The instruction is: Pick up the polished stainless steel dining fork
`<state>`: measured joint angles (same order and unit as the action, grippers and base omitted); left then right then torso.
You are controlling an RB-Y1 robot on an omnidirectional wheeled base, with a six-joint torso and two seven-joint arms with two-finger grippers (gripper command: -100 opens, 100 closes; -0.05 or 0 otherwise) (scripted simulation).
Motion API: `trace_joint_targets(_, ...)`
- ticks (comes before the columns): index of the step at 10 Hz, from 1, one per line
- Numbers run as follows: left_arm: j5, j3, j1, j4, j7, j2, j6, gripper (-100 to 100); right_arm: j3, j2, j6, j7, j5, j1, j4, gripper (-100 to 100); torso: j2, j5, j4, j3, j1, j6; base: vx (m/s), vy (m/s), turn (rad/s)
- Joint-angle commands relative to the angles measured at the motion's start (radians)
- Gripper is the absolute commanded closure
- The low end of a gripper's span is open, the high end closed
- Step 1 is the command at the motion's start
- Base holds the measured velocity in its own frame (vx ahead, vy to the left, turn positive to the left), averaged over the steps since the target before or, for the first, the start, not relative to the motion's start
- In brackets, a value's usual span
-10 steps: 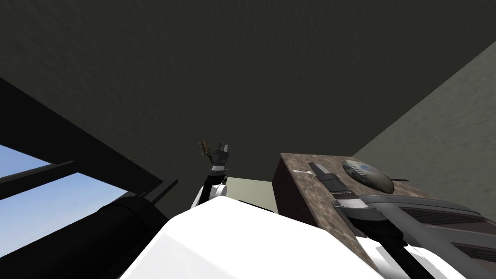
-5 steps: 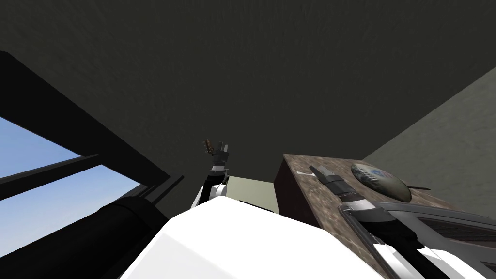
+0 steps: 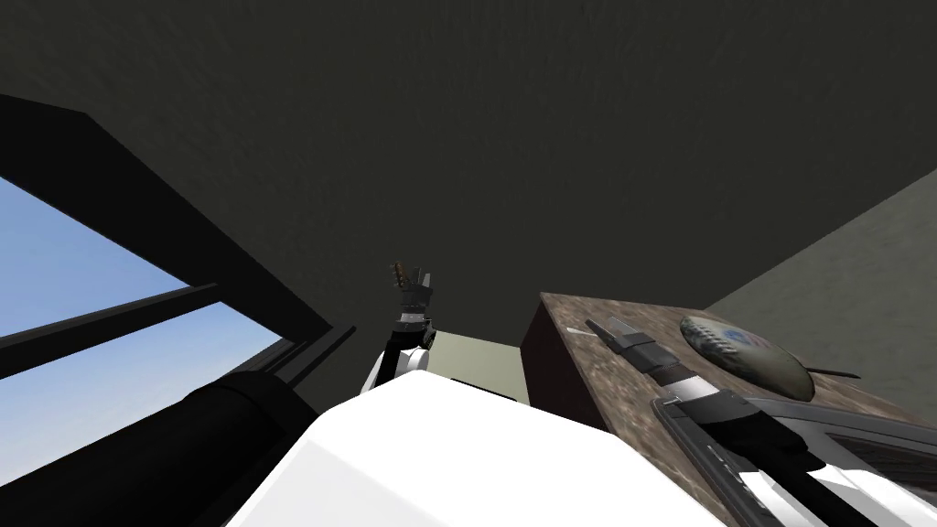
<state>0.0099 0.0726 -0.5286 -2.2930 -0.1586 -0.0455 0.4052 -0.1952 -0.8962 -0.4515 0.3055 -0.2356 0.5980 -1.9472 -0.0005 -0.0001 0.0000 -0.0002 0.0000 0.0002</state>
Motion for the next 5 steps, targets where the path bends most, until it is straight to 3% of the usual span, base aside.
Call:
trace_joint_targets(1,0.0,0.0,0.0,0.0,0.0,0.0,0.0,0,0.0,-0.05,-0.005,0.015,-0.024,0.003,0.039,-100,0.0,0.0,0.0,0.0,0.0,0.0,0.001,0.006,0.141)
trace_joint_targets(4,0.0,0.0,0.0,0.0,0.0,0.0,0.0,0,0.002,-0.121,-0.012,0.03,-0.047,0.008,0.074,-100,0.0,0.0,0.0,0.0,0.0,0.0,0.003,0.004,0.081)
trace_joint_targets(5,0.0,0.0,0.0,0.0,0.0,0.0,0.0,0,0.006,-0.158,-0.02,0.045,-0.072,0.013,0.109,-100,0.0,0.0,0.0,0.0,0.0,0.0,0.006,0.009,0.119)
